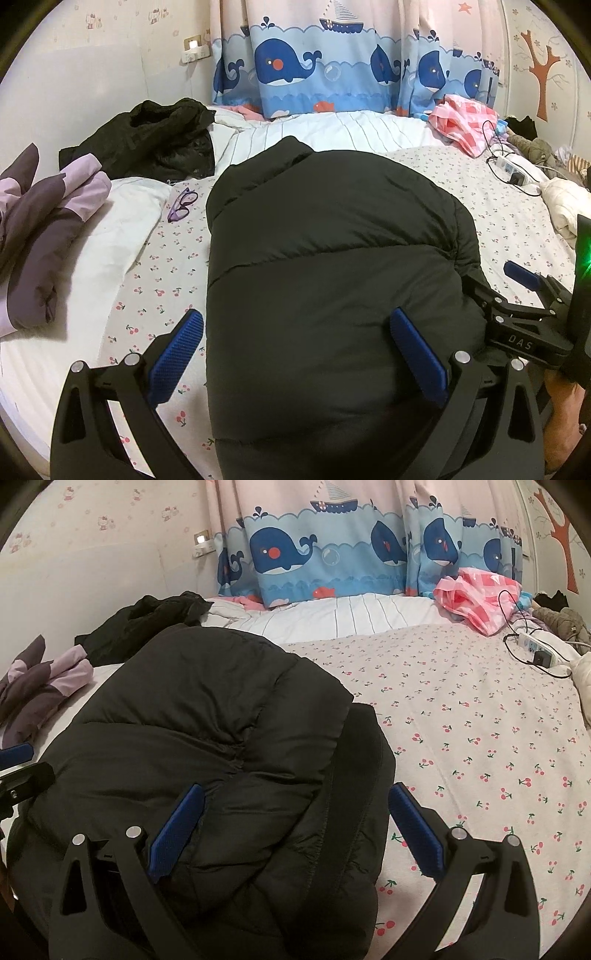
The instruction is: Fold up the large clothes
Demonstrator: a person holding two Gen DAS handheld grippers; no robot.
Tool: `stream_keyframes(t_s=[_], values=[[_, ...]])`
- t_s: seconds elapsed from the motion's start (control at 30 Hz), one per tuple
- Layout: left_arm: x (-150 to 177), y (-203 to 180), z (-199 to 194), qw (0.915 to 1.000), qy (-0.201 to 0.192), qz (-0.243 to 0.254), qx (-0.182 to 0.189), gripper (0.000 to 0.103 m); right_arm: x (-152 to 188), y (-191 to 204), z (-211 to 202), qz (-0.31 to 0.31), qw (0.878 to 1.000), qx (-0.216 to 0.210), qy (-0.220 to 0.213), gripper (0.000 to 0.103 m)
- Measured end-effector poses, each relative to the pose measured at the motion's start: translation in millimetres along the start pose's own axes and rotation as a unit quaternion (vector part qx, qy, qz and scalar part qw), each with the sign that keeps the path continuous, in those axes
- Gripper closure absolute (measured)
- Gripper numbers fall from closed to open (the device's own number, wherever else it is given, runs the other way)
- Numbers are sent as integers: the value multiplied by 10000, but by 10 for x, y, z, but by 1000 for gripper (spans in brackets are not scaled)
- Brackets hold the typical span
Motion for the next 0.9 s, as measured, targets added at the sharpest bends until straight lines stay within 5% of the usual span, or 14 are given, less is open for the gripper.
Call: stream_keyframes(t_s=[0.9], values=[[-1, 14, -21, 10000, -41, 12, -29, 6, -2, 34, 2, 29, 10000, 0, 18, 7]])
Point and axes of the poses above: each gripper's, at about its wrist camera, not at the fingertips, and z roughly the way its jaws point, y to its left, x to its underside, the point moved 1 cm from there along z, roughly the way its jaws point, and after that the axes turned 15 degrees about y, right-handed, at the moved point
